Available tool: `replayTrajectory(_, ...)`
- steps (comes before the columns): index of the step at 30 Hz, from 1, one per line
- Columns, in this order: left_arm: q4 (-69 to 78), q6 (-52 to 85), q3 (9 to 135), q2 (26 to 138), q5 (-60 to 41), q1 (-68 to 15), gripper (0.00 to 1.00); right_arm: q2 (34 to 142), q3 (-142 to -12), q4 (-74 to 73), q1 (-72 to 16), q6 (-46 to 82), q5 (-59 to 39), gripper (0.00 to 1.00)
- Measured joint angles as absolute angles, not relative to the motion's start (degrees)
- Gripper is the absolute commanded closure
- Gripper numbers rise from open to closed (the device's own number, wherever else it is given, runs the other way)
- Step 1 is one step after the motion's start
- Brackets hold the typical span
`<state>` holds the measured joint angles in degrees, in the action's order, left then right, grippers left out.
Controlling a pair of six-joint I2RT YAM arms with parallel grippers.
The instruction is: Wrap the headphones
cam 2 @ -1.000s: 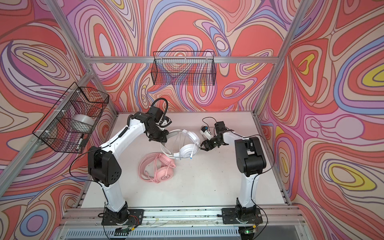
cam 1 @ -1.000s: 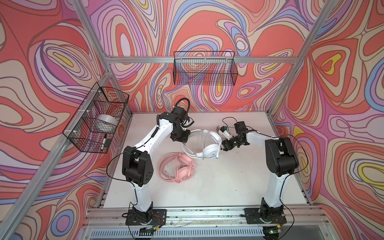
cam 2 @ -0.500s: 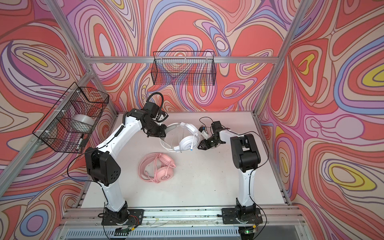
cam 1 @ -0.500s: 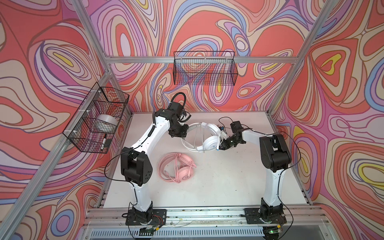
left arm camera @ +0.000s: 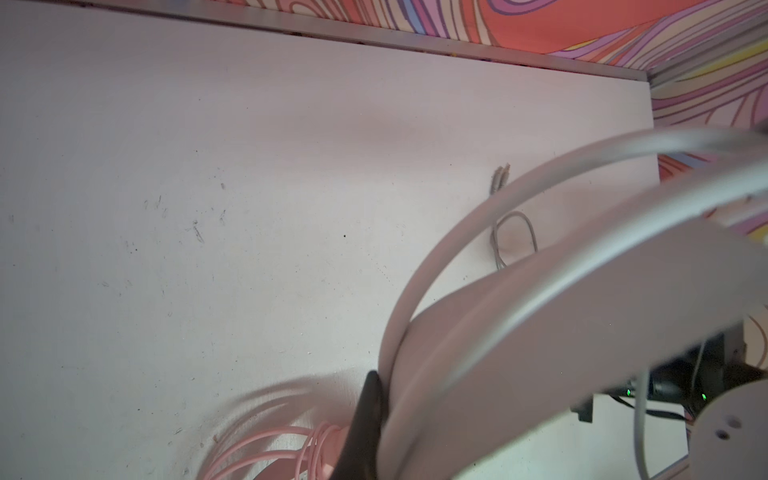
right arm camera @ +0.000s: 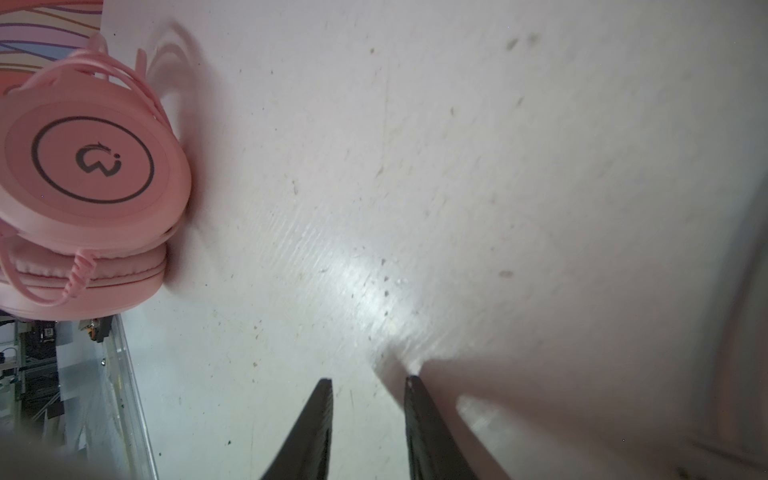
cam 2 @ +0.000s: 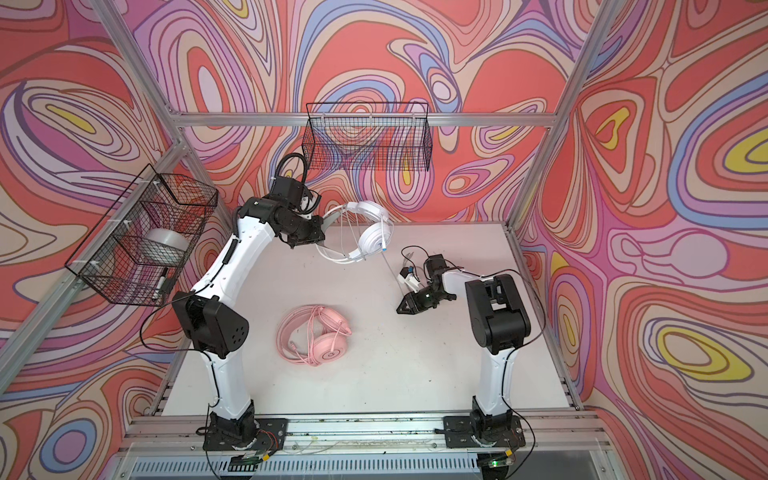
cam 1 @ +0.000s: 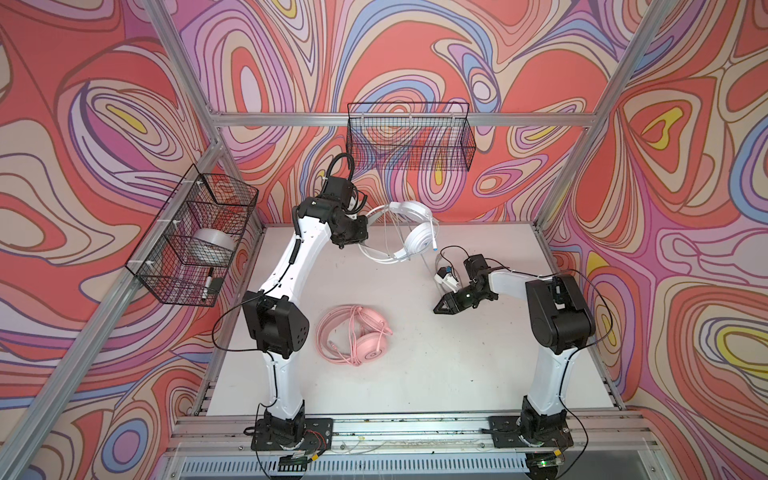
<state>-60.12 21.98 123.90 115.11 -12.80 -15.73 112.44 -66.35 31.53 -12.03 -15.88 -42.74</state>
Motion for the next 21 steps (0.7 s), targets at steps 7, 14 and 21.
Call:
replayTrajectory(7, -60.01, 26.39, 123.90, 117.14, -8.16, -14.44, 1.00, 107.20, -59.44, 28.71, -14.22, -11.00, -42.00, 0.88)
replayTrajectory(14, -59.96, 28.62, 123.90, 117.54, -5.19, -14.20, 1.00, 102.08, -58.50, 28.53, -18.37, -9.21, -39.68, 1.00)
replayTrajectory(21, -59.53, 30.37, 120.84, 117.86, -1.41, -14.20, 1.00, 95.15, -63.81, 35.90, -23.77, -12.53, -36.38, 1.00)
